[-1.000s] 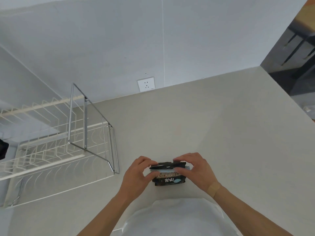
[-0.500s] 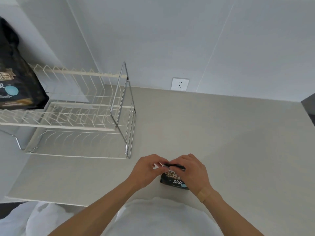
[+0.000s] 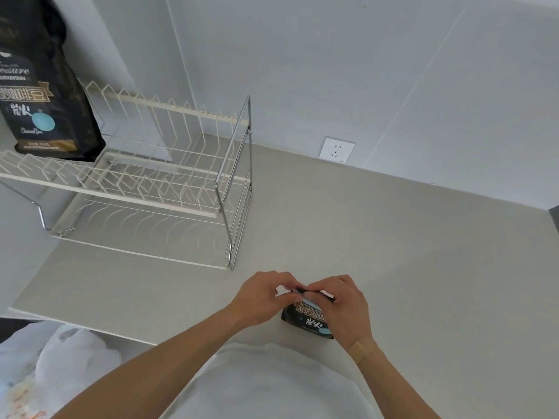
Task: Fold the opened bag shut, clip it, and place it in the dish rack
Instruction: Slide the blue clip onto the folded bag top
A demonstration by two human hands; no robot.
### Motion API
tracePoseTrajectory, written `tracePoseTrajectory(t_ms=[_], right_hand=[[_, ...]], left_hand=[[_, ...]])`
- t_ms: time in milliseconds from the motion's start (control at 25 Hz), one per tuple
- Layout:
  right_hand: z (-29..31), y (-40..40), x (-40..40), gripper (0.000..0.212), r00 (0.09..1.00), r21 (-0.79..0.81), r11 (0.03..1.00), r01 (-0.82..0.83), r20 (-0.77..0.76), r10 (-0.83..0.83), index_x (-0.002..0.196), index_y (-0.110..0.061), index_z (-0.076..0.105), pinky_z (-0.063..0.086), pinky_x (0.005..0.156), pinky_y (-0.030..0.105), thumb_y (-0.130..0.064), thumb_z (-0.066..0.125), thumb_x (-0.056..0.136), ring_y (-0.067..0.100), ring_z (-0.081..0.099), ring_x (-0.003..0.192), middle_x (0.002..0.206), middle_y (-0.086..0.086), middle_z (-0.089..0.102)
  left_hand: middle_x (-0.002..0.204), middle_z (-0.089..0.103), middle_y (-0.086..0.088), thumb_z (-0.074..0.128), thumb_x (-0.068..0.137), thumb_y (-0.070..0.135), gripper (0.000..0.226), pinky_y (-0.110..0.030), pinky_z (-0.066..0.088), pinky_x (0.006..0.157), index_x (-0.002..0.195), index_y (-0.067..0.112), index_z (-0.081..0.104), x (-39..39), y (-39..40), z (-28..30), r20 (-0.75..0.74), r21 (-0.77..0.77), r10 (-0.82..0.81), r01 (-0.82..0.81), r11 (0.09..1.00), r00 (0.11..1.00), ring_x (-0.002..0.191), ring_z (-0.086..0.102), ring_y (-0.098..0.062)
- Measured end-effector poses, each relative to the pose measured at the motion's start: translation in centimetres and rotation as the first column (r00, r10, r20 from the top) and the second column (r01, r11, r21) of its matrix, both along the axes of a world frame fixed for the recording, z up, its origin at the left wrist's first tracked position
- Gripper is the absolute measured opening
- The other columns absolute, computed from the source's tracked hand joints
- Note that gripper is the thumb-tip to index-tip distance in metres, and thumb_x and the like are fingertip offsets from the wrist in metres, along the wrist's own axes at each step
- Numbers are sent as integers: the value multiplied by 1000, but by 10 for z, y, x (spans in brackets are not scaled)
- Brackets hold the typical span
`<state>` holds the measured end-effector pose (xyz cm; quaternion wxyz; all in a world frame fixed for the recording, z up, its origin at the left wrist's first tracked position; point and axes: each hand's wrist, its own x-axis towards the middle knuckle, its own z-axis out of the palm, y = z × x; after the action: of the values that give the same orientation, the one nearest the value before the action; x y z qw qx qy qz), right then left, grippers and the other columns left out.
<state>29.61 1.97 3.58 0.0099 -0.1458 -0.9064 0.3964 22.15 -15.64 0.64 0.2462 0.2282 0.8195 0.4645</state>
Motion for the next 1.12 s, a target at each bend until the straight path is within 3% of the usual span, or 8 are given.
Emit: tracePoseTrajectory(t_ms=[200,400,560,680,840,960,1120], right_hand=[[1,-1,1,16,1000,-35,999,16,1,-16,72,-38,71,47,76,32,-23,75,77,-3,53,94,83,-42,61],[-2,-3,3,25,1000,-60,998,7,-23,-8,68,-41,69,49,76,35,-18,75,77,1,57,90,86,-43,60],[-4,-3,4,29,1000,-60,998,20,-18,-22,68,-45,69,48,76,29,-18,74,78,1,56,92,88,-42,61],[-3,-4,5,34,1000,-40,999,3,-19,-4,65,-51,64,44,72,22,-21,74,78,-3,52,94,86,-42,61],[0,2,3,15,998,25,998,-49,40,48,74,-45,70,45,70,20,-31,74,76,-2,53,91,78,-30,68],[0,4,5,9,990,175,974,-141,39,136,84,-35,75,45,68,22,-35,76,75,5,54,86,78,-22,69],[-1,2,7,4,994,165,980,-108,47,101,77,-34,75,41,62,21,-34,77,74,6,51,79,61,-24,58]], left_hand=[[88,68,17,66,84,42,17,-36,56,75,100,37,69,1,0,-3,-54,0,-22,22,1000,998,90,62,-5],[90,66,14,68,85,36,13,-38,56,75,97,31,69,5,-6,-12,-92,-67,-31,25,997,995,88,61,-8],[105,57,16,67,86,39,14,-34,55,73,99,33,67,4,-8,-14,-159,-145,-58,35,989,986,88,59,-10],[103,56,16,65,87,42,16,-31,52,72,101,35,66,6,-8,-14,-199,-193,-55,16,981,979,84,58,-5],[107,59,11,67,84,43,23,-30,51,74,104,32,66,5,-7,-12,-247,-207,-98,46,977,964,92,54,-6],[106,61,11,69,81,45,30,-27,48,78,109,36,68,4,0,-8,-242,-176,-129,88,980,962,98,52,-6],[98,64,11,74,79,39,19,-30,47,76,95,30,74,5,13,-7,-204,-165,-114,81,983,972,93,48,-5]])
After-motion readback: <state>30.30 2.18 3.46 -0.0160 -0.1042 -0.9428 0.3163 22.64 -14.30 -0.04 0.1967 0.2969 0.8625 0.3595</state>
